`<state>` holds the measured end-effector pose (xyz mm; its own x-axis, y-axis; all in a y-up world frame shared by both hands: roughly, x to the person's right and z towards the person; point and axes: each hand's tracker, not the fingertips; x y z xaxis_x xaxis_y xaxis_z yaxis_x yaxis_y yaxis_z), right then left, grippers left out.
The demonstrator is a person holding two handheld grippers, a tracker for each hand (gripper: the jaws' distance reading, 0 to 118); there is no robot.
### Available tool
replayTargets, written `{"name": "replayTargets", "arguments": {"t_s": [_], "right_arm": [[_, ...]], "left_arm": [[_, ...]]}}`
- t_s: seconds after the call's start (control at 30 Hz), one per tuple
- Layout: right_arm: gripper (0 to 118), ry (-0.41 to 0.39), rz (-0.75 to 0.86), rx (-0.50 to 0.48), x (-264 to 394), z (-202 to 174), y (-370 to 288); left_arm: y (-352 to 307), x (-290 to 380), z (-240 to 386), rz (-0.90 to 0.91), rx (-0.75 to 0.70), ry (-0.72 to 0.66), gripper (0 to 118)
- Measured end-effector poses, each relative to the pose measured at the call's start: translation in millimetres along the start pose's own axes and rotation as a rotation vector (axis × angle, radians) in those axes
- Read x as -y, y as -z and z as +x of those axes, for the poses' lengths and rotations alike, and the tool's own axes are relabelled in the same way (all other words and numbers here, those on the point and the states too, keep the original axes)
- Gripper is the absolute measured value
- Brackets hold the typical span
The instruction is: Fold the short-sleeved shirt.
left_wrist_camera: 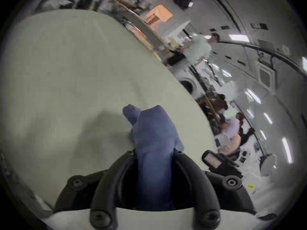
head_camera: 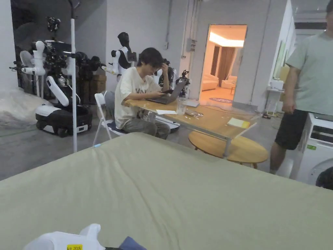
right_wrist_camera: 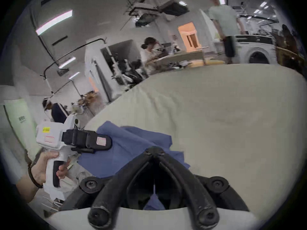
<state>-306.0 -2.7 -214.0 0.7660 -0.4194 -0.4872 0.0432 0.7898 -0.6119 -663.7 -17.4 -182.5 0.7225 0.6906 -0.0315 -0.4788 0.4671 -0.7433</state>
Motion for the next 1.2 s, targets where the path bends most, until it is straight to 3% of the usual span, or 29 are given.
{"name": "replayTargets", "arguments": {"t_s": [0.2, 0.27, 0.3, 0.33, 0.47, 0.6, 0.67, 0.7, 0.77, 0.8, 0.83, 0.9, 1.0, 1.2], "right_arm": [[0, -0.124, -0.089, 0.012, -19, -50, 99], [0, -0.122, -0.091, 0.015, -20, -48, 112], [0, -0.117, -0.092, 0.010, -21, -48, 113], [0, -0.113, -0.092, 0.006, -22, -47, 113], [0, -0.139, -0.076, 0.018, -16, -45, 83], [0, -0.151, -0.021, 0.035, -15, -27, 32], [0, -0.159, 0.021, 0.050, -16, -9, 1], [0, -0.171, 0.032, 0.070, -15, 1, -18], [0, -0.198, 0.083, 0.136, -15, 19, -59], [0, -0.202, 0.104, 0.162, -15, 31, -82], [0, -0.198, 0.127, 0.198, -15, 45, -107], [0, -0.189, 0.163, 0.261, -13, 64, -152], [0, -0.173, 0.232, 0.386, -4, 96, -218], [0, -0.149, 0.393, 0.582, 11, 120, -307]], "left_arm": [[-15, -57, -70, 0.086, -0.233, 0.069, 25], [-19, -58, -68, 0.119, -0.292, 0.115, 50], [-21, -58, -67, 0.135, -0.324, 0.147, 81], [-24, -60, -65, 0.157, -0.352, 0.180, 98], [-49, -43, -17, 0.290, -0.412, 0.253, 102], [-61, -22, 48, 0.458, -0.430, 0.501, 102], [-57, 0, 93, 0.532, -0.390, 0.604, 97], [-54, 12, 116, 0.550, -0.347, 0.647, 88], [-45, 31, 156, 0.573, -0.322, 0.712, 59], [-38, 37, 173, 0.571, -0.308, 0.744, 38], [-30, 46, 193, 0.578, -0.302, 0.769, 27], [-19, 66, 224, 0.603, -0.268, 0.815, 24], [-5, 97, 263, 0.621, -0.178, 0.875, 0], [13, 142, 313, 0.661, -0.120, 0.908, 0]]}}
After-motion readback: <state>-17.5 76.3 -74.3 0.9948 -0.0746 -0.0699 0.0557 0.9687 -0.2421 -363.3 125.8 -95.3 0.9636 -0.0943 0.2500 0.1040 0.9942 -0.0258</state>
